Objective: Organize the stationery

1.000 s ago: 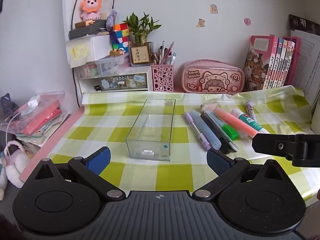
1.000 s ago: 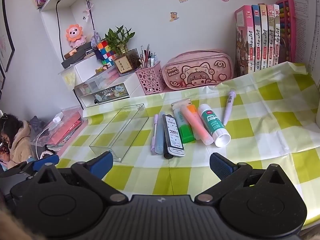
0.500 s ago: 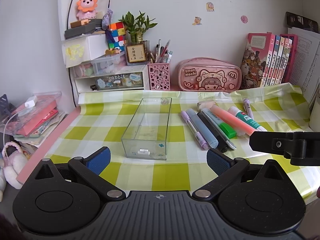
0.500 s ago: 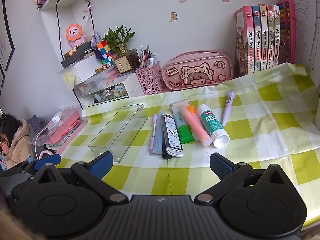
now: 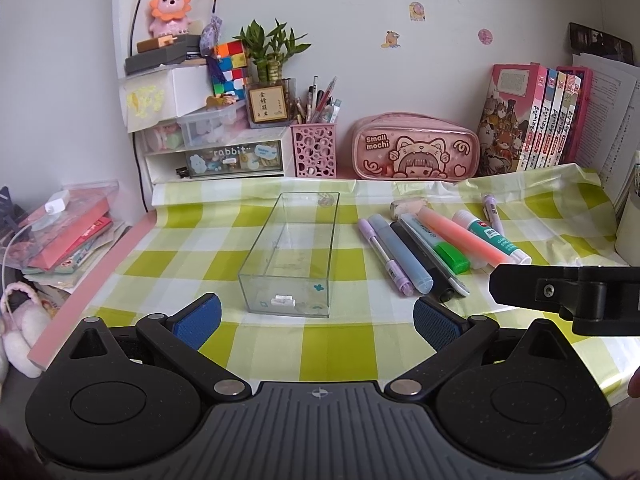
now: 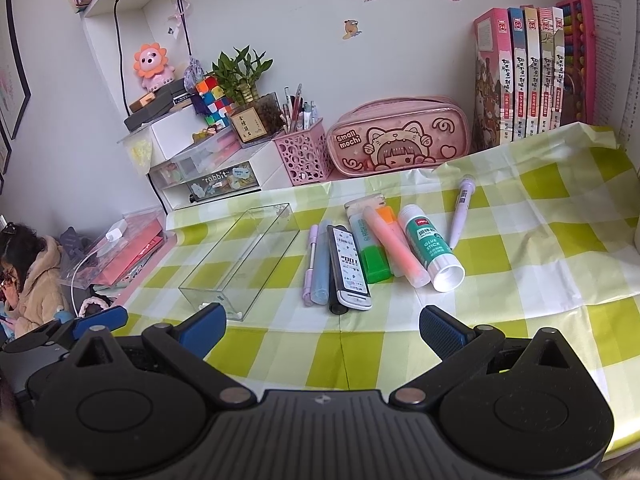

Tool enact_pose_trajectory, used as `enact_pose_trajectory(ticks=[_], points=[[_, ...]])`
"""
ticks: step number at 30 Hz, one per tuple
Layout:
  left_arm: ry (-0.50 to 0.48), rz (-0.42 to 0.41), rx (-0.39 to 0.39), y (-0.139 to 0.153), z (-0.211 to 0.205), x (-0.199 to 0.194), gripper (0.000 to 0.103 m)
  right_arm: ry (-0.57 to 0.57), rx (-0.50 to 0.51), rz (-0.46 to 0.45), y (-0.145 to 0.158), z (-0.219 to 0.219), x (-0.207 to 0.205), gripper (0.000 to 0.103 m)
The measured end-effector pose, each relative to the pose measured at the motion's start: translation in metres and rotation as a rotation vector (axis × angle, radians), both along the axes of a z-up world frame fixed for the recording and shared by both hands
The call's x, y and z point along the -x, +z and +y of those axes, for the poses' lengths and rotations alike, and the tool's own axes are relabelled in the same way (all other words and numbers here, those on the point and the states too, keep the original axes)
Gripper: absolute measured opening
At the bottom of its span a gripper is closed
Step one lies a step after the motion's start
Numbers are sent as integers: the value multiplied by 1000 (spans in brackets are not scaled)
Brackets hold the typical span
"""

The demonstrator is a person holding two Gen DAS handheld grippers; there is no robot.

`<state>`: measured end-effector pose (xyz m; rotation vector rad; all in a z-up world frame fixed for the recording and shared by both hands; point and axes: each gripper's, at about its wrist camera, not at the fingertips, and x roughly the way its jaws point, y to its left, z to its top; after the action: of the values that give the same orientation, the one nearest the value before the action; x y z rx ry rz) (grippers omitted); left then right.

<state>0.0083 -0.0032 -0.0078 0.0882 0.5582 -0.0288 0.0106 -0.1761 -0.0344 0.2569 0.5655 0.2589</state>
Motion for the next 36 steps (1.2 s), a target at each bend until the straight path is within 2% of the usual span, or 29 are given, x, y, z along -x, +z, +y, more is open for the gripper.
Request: enact_pose_trajectory(ticks=[21,30,36], points=[[0,7,13,-8,6,-5,98,-9,-2,4,-2,-3,-3,96],[12,25,5,-17,12,-22,98,-14,13,-14,-1,-1,-15,96],[5,38,1,-22,16,-36,98,-17,37,-27,0,-2,-29,89]])
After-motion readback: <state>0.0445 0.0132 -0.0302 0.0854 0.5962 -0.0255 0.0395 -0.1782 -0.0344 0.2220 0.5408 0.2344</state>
